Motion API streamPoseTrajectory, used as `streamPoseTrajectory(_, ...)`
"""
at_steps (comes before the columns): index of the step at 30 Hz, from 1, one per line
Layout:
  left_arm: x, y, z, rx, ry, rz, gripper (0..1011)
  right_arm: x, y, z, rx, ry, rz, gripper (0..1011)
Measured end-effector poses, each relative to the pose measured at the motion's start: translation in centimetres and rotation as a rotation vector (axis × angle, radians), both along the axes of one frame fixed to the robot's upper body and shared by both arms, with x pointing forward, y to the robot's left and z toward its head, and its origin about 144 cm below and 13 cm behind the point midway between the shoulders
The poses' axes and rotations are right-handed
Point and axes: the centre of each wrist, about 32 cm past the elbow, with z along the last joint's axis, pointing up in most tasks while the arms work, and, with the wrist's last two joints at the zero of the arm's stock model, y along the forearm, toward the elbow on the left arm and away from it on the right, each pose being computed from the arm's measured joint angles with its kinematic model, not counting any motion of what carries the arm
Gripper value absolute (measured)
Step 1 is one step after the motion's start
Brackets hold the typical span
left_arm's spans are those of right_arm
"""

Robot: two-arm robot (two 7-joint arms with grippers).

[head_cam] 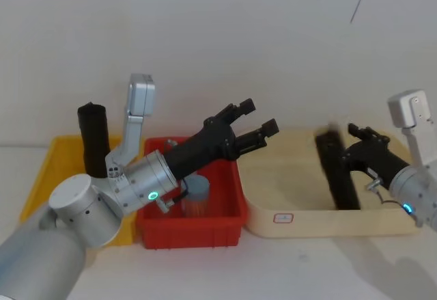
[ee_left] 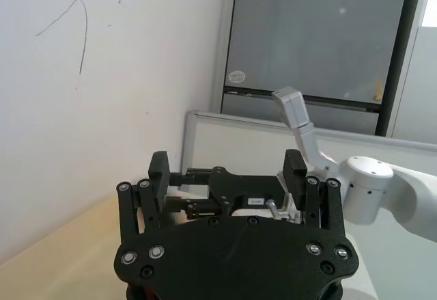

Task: Pick up the garbage bag with the one hand and transfer it to the other hand.

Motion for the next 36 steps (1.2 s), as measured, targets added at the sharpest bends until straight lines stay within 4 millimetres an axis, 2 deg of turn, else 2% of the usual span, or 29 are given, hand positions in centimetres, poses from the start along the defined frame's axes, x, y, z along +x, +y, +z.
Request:
streamPoseTrajectory(7,0.0,0.0,0.0,0.000,0.000,0.000,1001,0.5,-1.5,0.1,-0.025,0.016,-0.026,864)
streamPoseTrajectory(9,0.0,0.0,-0.1,0.000,0.000,0.002,1002,0.5,-1.7,0.2,-0.033,0.017,-0.026,874)
streamPoseTrajectory(10,0.0,0.1,-0.1,0.000,0.000,0.002,1002,0.5,-1.7,0.3,-0.038,0.016,-0.025,929)
streamPoseTrajectory(13,-0.1,0.1,-0.1,-0.004,-0.005,0.012,1001,0.3,-1.8,0.7,-0.052,0.007,-0.019,1001)
streamPoseTrajectory(24,-0.7,1.6,0.1,-0.031,-0.036,0.099,1002,-0.5,-0.8,2.0,-0.082,-0.025,0.056,1000)
streamPoseTrajectory(30,-1.2,3.2,0.1,-0.043,-0.052,0.173,1002,-0.8,0.3,2.3,-0.079,-0.030,0.120,1000)
streamPoseTrajectory(36,-1.9,5.7,0.2,-0.054,-0.070,0.269,1002,-0.8,1.5,2.2,-0.068,-0.024,0.191,1001)
